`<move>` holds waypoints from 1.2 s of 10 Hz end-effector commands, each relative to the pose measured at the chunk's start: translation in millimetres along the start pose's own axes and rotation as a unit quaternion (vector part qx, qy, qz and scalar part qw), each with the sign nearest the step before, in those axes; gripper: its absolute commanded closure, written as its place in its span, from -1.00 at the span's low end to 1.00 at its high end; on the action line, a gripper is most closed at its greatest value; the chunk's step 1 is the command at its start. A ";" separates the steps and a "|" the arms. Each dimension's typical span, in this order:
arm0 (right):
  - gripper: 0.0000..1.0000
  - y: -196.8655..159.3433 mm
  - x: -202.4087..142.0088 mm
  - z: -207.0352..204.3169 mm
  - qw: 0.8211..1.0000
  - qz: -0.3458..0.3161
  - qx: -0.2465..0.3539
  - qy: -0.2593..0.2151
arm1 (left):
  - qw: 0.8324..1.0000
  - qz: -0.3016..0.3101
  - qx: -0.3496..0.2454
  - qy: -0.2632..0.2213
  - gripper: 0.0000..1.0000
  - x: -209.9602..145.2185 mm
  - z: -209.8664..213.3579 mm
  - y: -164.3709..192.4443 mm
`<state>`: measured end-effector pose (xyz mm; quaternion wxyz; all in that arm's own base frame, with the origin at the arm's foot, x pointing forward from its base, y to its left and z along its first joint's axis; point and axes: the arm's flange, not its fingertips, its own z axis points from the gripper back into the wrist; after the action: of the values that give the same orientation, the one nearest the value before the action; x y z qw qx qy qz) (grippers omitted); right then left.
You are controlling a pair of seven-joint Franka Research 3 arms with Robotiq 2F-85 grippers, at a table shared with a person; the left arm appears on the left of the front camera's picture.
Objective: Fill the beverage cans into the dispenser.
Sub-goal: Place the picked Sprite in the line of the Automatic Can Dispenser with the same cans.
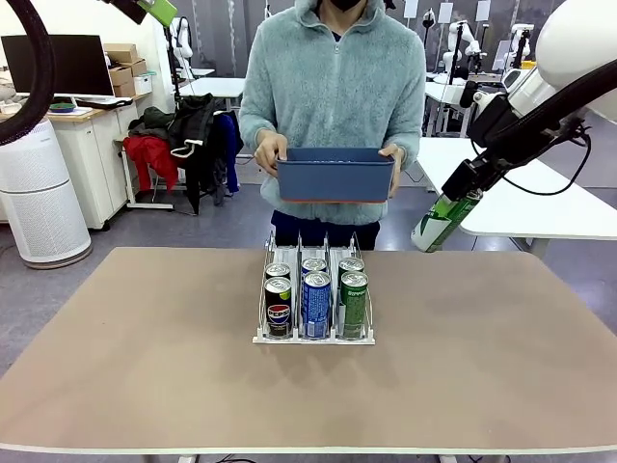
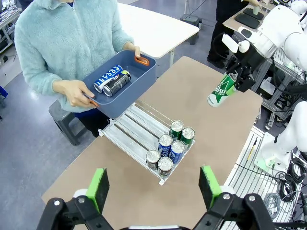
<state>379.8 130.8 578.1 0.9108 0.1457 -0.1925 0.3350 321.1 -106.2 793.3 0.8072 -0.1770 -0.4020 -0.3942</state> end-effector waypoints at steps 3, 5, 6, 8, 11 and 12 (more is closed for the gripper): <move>1.00 18.7 -0.5 -41.0 0.999 -0.011 0.016 0.032 | 1.000 0.001 -0.001 0.000 -1.00 -1.1 -0.3 0.2; 1.00 32.2 -4.5 -64.5 0.998 0.010 0.031 0.049 | 1.000 0.001 -0.001 0.000 -1.00 -1.1 -0.3 0.2; 1.00 40.8 -5.7 -77.7 0.998 0.016 0.011 0.066 | 1.000 0.001 -0.001 0.000 -1.00 -1.1 -0.3 0.2; 1.00 53.2 -9.0 -94.6 0.995 0.037 0.014 0.093 | 1.000 0.001 -0.001 0.000 -1.00 -1.1 -0.3 0.2; 1.00 55.8 -7.0 -108.0 0.996 0.017 0.011 0.085 | 1.000 0.001 -0.001 0.000 -1.00 -1.1 -0.3 0.2; 1.00 60.3 -14.3 -106.0 0.993 0.048 0.032 0.107 | 1.000 0.001 -0.001 0.000 -1.00 -1.1 -0.3 0.2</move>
<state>358.7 210.1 483.5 0.9065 0.1282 -0.0915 0.3917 321.1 -106.2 793.4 0.8072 -0.1770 -0.4021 -0.3943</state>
